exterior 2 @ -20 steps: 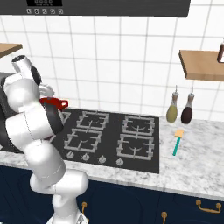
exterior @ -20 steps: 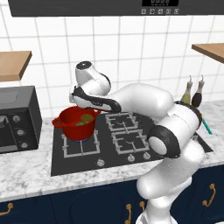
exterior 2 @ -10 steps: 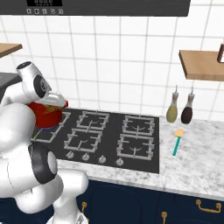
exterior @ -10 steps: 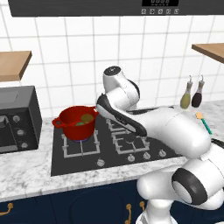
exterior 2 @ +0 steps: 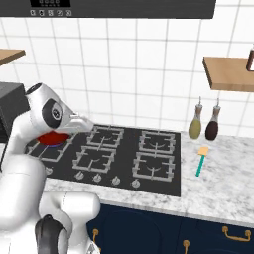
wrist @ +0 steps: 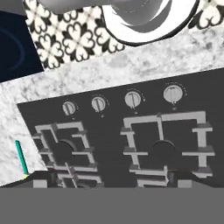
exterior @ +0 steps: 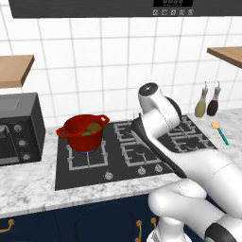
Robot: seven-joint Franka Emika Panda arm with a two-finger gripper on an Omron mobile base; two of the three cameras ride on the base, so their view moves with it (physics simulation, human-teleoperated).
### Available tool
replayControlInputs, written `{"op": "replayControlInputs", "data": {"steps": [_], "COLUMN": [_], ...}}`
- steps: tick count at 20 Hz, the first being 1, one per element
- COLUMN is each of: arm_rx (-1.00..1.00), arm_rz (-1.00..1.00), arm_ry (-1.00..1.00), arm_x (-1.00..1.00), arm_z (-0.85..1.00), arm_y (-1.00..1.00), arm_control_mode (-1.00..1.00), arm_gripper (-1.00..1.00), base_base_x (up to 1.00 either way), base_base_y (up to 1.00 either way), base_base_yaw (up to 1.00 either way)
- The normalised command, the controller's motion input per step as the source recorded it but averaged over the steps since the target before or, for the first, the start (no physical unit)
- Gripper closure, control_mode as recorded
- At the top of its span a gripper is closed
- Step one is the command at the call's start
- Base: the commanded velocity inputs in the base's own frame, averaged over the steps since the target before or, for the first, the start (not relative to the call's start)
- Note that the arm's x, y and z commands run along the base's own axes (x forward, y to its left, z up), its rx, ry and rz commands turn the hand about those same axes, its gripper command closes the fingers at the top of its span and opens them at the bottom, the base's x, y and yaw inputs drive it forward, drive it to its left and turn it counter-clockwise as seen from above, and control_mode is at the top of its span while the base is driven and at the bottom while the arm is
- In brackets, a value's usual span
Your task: Put the avocado and broccoli in the pot. Retrieve the spatula and lightly stir the vegetables in the pot.
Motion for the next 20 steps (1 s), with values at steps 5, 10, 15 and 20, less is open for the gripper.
{"op": "replayControlInputs", "data": {"steps": [5, 10, 15, 20], "arm_rx": [0.01, 0.05, 0.17, 0.18], "arm_rz": [-0.04, -0.05, -0.02, 0.0], "arm_ry": [0.03, 0.09, 0.1, 0.1], "arm_x": [-0.31, -0.05, 0.0, 0.2], "arm_z": [0.05, -0.02, -0.09, -0.14], "arm_y": [-1.0, -1.0, -1.0, -1.0], "arm_control_mode": [-1.0, -1.0, -1.0, -1.0], "arm_gripper": [-1.0, -1.0, -1.0, -1.0], "base_base_x": [0.0, 0.0, 0.0, 0.0], "base_base_y": [0.0, 0.0, 0.0, 0.0], "base_base_yaw": [0.0, 0.0, 0.0, 0.0]}}
